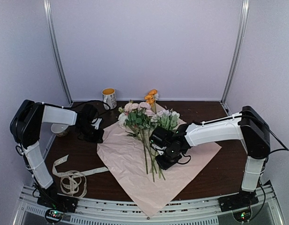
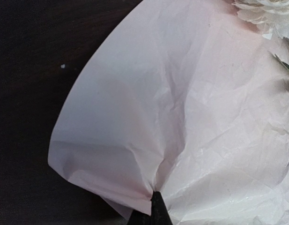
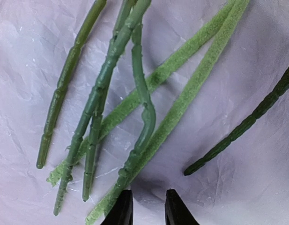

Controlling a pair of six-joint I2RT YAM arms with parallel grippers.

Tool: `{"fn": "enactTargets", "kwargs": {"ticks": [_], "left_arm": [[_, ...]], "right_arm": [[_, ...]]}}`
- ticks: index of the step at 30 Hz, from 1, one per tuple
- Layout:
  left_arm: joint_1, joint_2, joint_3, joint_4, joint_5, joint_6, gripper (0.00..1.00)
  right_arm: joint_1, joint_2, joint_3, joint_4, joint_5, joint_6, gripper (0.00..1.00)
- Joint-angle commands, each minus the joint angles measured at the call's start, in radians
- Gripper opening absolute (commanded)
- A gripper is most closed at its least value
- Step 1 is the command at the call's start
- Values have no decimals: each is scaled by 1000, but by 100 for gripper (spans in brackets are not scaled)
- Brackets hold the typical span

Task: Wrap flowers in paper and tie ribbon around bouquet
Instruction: Adjust the fake flower on the flattened wrapping paper, then pick up the bottom corner of the flattened wrapping paper from the center of the board.

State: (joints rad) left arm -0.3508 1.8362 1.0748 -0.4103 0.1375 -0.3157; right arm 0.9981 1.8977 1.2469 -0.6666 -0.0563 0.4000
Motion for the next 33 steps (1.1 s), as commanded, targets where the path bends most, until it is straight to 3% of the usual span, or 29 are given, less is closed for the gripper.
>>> {"fn": "enactTargets", "kwargs": {"ticks": [1, 2, 5, 10, 13, 18, 21, 26, 29, 33], "left_arm": [[-4, -35, -15, -12, -42, 3, 8], [-4, -45, -11, -16, -52, 3, 24], [-5, -108, -14, -24, -102, 3, 49], [-88, -315, -46, -4, -280, 78, 70], [-218, -463, -72, 30, -300, 240, 72], [-605, -722, -208, 10, -105, 712, 72], [-757, -800, -301, -22, 7, 865, 77], [-949, -738, -328, -146, -123, 1014, 82], [-1034, -608, -374, -57, -232, 1087, 83], [-1051, -511, -420, 71, -316, 1161, 85]], "right_arm": [[-6, -44, 30, -11, -18, -1, 24], [-8, -50, 29, -23, -5, -9, 24], [-14, -80, 19, -51, 12, -26, 25], [-23, -151, -1, -79, 47, -39, 27], [-23, -199, -22, -73, 49, -48, 28], [-25, -286, -105, -7, -16, -67, 32], [-23, -293, -146, 42, -44, -74, 32], [-14, -308, -209, 129, -74, -83, 32], [-13, -306, -232, 165, -81, -88, 32], [-10, -282, -244, 203, -116, -85, 32]]}}
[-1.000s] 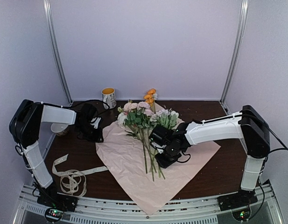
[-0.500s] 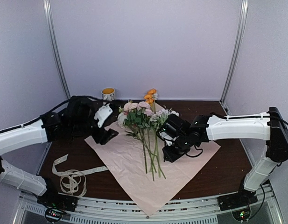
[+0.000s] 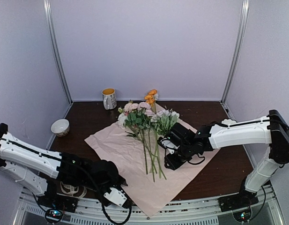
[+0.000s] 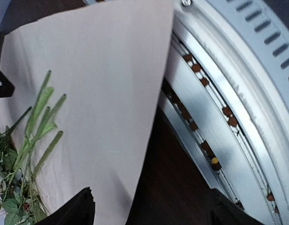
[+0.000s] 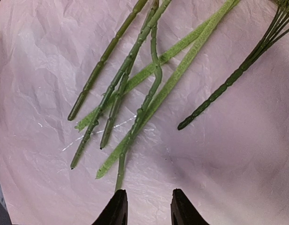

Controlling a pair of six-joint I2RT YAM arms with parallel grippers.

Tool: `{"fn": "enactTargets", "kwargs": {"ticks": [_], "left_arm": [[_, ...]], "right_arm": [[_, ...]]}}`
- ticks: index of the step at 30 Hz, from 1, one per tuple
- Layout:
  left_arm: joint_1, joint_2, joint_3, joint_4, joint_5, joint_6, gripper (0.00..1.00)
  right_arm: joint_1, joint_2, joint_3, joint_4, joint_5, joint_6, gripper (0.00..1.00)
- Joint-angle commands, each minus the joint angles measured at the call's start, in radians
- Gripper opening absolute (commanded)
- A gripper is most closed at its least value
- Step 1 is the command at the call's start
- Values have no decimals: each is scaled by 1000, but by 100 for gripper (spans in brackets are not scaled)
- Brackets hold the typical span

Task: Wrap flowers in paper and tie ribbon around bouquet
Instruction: Pick up the bottom corner of the flattened wrapping paper from the center of the board.

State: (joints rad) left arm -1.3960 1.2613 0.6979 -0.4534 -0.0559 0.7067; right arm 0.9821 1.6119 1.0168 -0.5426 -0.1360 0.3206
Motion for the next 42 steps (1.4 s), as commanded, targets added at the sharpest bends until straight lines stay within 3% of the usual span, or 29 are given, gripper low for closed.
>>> {"fn": "enactTargets", "kwargs": {"ticks": [1, 8, 12, 16, 21, 26, 27, 31, 35, 39, 42], "left_arm": [[-6, 70, -52, 133, -126, 152, 85], [-6, 142, -104, 268, -191, 248, 87], [7, 191, -71, 297, -299, 247, 83], [26, 209, -50, 293, -283, 270, 76], [47, 274, -15, 283, -279, 288, 52], [65, 281, 22, 230, -258, 252, 6], [76, 278, 28, 221, -241, 237, 0], [129, 273, 84, 140, -131, 192, 0], [202, 271, 131, 69, -1, 138, 0], [264, 274, 145, 46, 116, 121, 0], [301, 296, 164, 28, 177, 102, 0]], "right_arm": [[8, 5, -19, 91, -48, -2, 32], [9, 9, -41, 139, -75, 15, 31], [10, 10, -34, 133, -84, 11, 31], [9, 13, -20, 115, -80, -2, 31], [10, 13, 1, 93, -70, -18, 31], [6, -26, -1, 53, -68, -71, 31], [4, -42, -4, 44, -68, -88, 31], [4, -125, -21, 16, -88, -198, 34], [26, -278, -125, 116, -113, -343, 38], [133, -427, -280, 281, -115, -617, 39], [229, -483, -387, 356, -95, -826, 46]]}}
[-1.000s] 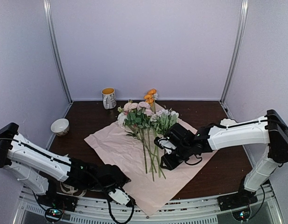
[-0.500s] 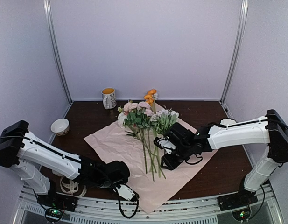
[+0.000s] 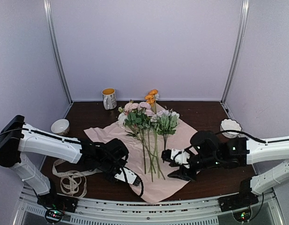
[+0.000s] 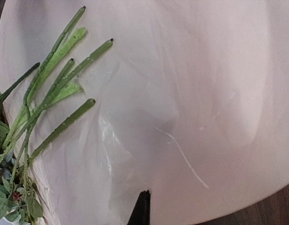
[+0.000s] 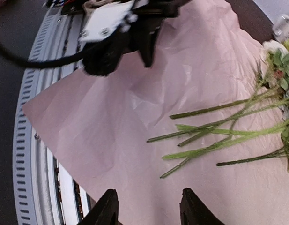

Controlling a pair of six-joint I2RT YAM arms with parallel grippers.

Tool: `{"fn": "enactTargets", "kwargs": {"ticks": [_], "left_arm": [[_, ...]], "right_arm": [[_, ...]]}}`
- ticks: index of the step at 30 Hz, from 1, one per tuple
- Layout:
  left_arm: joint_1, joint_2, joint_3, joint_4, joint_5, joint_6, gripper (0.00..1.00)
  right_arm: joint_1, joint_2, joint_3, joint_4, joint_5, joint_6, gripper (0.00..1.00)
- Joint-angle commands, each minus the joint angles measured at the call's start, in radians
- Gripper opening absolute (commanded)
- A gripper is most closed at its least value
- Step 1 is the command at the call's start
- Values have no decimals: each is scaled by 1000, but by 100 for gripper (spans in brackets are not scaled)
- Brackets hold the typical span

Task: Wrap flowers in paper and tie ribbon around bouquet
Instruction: Pick up the bottom corner of the flattened wrapping paper from the center of the board, then fold the bottom corner of the flattened wrapping paper at the center of the board.

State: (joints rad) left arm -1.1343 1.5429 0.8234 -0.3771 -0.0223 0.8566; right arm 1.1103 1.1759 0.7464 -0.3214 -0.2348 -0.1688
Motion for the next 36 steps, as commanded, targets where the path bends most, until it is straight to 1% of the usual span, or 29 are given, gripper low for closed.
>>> {"fn": "enactTargets", "kwargs": {"ticks": [1, 3, 6, 9, 12, 15, 16, 17, 19, 20, 22, 23, 24, 25, 26, 27, 28, 33, 36], "left_arm": [[51, 23, 45, -53, 159, -54, 0], [70, 32, 52, -57, 178, -63, 0], [89, 37, 52, -56, 204, -74, 0], [105, 41, 52, -57, 235, -81, 0], [113, 47, 51, -56, 262, -91, 0], [123, 53, 52, -56, 284, -97, 0], [126, 55, 54, -57, 289, -97, 0], [129, 57, 56, -60, 293, -97, 0], [132, 59, 59, -64, 297, -97, 0], [133, 56, 59, -67, 297, -96, 0], [133, 52, 59, -72, 287, -93, 2], [133, 46, 59, -74, 279, -94, 16], [133, 38, 57, -76, 275, -98, 31], [133, 31, 57, -78, 273, -101, 44], [133, 25, 59, -85, 271, -107, 53], [133, 20, 63, -98, 269, -113, 58], [133, 18, 75, -113, 264, -123, 61], [133, -12, 114, -198, 294, -144, 69], [134, -43, 121, -232, 310, -158, 73]], "right_arm": [[131, -52, -144, 152, 31, -381, 50], [184, -30, -177, 183, 83, -415, 53], [244, 43, -189, 215, 99, -402, 55], [313, 131, -188, 263, 184, -404, 56], [329, 209, -180, 330, 239, -366, 57], [330, 254, -177, 368, 246, -344, 56], [330, 263, -177, 378, 258, -333, 53], [330, 268, -176, 377, 272, -324, 44], [329, 266, -163, 353, 317, -294, 4], [326, 257, -157, 334, 325, -285, 0], [318, 225, -160, 321, 283, -267, 0], [303, 208, -162, 321, 263, -244, 0], [282, 195, -155, 311, 216, -217, 0], [257, 188, -137, 292, 169, -187, 0], [230, 187, -112, 260, 91, -153, 0], [201, 196, -83, 219, 30, -125, 0], [173, 212, -48, 175, -17, -93, 0], [34, 338, 101, -15, -176, 42, 0], [-57, 400, 182, -60, -273, 124, 0]]}}
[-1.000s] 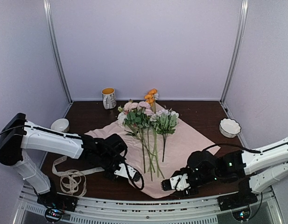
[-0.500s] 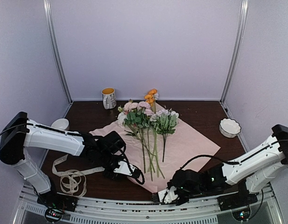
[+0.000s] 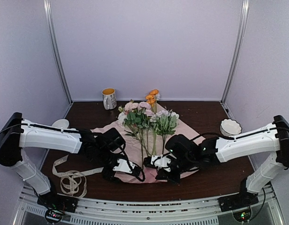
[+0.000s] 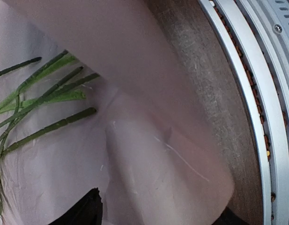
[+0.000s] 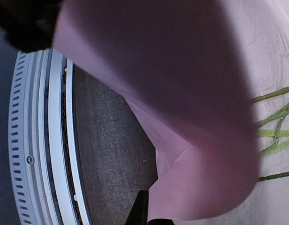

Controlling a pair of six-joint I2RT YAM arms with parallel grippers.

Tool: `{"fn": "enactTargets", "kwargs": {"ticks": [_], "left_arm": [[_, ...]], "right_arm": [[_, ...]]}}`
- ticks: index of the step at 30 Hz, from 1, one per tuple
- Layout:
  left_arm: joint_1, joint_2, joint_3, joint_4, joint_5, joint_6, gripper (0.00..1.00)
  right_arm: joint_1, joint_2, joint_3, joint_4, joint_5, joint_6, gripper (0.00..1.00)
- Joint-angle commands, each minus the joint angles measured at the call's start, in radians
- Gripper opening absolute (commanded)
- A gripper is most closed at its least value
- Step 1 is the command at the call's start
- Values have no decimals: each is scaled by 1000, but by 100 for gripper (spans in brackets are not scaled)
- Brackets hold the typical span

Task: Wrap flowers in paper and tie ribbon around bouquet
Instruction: Fold the bottom corner of the flattened wrapping paper at the center of the board.

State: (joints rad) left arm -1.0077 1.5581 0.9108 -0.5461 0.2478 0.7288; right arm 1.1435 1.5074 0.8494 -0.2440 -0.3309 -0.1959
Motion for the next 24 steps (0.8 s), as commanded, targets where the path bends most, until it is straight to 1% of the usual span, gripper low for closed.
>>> {"fn": "enactTargets", "kwargs": {"ticks": [1, 3, 6, 8, 10, 12, 15, 20, 24], "left_arm": [[9, -68, 36, -81, 51, -32, 74], [18, -95, 37, -112, 86, -44, 74], [36, -138, 21, -129, 133, -65, 75], [41, -160, 10, -102, 134, -93, 76], [43, -163, 16, -30, 115, -163, 77], [58, -136, 54, 25, 161, -262, 78], [85, -58, 143, 39, 219, -357, 77], [109, 69, 218, -11, 276, -401, 75], [129, 111, 248, 4, 331, -457, 71]], "right_arm": [[-115, 86, 103, -147, -215, 175, 0], [-156, 116, 145, -159, -271, 213, 0], [-193, 148, 172, -182, -279, 221, 0], [-210, 161, 187, -198, -280, 223, 0], [-223, 168, 198, -196, -289, 231, 0], [-235, 174, 208, -190, -288, 236, 0], [-254, 186, 221, -184, -277, 241, 0], [-276, 196, 226, -167, -275, 254, 0], [-298, 208, 224, -152, -284, 277, 0]]}}
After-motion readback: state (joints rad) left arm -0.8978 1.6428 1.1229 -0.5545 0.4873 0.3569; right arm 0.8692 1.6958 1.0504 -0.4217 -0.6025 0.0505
